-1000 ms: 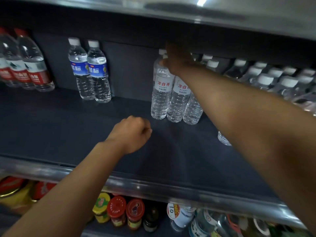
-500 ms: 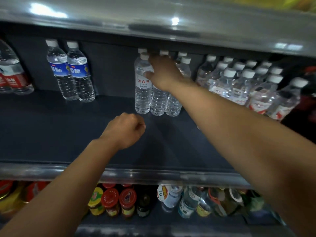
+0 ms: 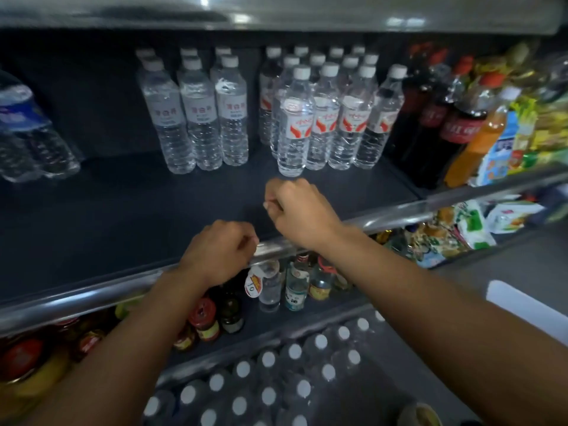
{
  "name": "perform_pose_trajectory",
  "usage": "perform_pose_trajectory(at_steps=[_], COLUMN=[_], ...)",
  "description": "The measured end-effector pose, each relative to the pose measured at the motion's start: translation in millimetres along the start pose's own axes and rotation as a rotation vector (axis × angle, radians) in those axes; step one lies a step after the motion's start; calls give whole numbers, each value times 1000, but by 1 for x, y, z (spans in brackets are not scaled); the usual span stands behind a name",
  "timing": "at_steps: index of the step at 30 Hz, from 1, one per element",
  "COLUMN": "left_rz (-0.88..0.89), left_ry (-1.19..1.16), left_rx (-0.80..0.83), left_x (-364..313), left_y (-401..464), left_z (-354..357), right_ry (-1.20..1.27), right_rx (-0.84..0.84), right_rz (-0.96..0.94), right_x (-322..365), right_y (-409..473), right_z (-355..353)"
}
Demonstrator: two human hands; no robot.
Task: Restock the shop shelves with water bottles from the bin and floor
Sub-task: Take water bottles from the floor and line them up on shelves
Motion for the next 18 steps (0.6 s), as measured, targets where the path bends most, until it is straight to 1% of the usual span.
perform_pose_trajectory(at_steps=[6, 9, 12, 14, 18], left_rz=[117, 156, 164, 164, 106], left_ry=[-8, -28, -29, -23, -26], left_rx=[82, 165, 296, 356, 465], left_x=[-25, -37, -47, -53, -58], left_y=[-9, -11, -11, -9, -3], left_z=[54, 97, 151, 184, 245], right_ry=[59, 113, 168, 184, 215], right_rx=[35, 82, 155, 233, 342], right_rz=[149, 219, 323, 405, 539], right_x=[-41, -66, -95, -114, -154], right_y=[-68, -102, -139, -162, -200], right_z=[42, 76, 119, 151, 208])
Point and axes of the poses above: each hand's wrist, its own y-axis towards the middle knuckle, its own z-axis out of the palm, x = y × z, the point moved 5 cm from there along y, towards the middle knuckle, and after that the axes turned 11 degrees about x, right-handed, at the moved point
